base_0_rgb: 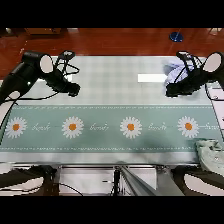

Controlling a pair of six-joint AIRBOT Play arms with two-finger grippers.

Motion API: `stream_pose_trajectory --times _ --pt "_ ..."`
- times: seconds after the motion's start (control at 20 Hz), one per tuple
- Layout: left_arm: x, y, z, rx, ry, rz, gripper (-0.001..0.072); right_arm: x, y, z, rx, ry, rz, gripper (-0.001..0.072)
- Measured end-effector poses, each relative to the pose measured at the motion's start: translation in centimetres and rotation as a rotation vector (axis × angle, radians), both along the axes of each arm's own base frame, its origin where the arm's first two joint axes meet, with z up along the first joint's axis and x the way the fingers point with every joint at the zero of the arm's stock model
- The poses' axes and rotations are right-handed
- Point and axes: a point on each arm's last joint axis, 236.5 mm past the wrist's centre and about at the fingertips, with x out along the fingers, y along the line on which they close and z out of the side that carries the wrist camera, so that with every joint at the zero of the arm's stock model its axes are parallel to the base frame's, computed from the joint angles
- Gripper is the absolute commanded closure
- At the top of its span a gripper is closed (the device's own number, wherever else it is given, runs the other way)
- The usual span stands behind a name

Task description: Fold the shirts.

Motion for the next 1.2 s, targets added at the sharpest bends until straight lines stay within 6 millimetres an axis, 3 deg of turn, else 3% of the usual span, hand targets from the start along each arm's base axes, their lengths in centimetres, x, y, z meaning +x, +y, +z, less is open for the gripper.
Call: stream_pose_trajectory --times 0.5,0.8,0.85,0.9,0.95,1.05,1.2 --pt "0.8 -0.3 -0.1 -0.009 -0.027 0.002 0.0189 0.4 0.0 0.1 0.001 -0.016 -0.002 0.0261" --pt "1.3 -0.4 -0.9 -0.01 -0.029 0.003 0.0176 3.0 -0.1 0.9 -0.001 -0.131 -0.005 0.0261" --pt "1.5 -0.5 -0.9 -0.011 -0.035 0.004 0.012 4.1 -0.5 1.4 -0.014 -0.178 -0.009 0.0261" --pt "1.7 -0.5 -0.9 -0.013 -0.041 0.005 0.0008 5.5 -1.3 2.2 -0.039 -0.244 -0.017 0.026" --pt "1.9 -0.6 -0.7 -0.016 -0.05 0.004 -0.0013 7.0 -2.5 3.1 -0.067 -0.31 -0.046 0.024" --pt "2.8 -0.7 0.2 -0.02 -0.086 0.003 -0.0013 10.2 -5.7 5.7 -0.109 -0.466 -0.148 0.0146" --pt "4.2 -0.7 2.0 -0.014 -0.145 -0.006 -0.0013 13.6 -11.6 8.1 -0.121 -0.622 -0.329 0.012"
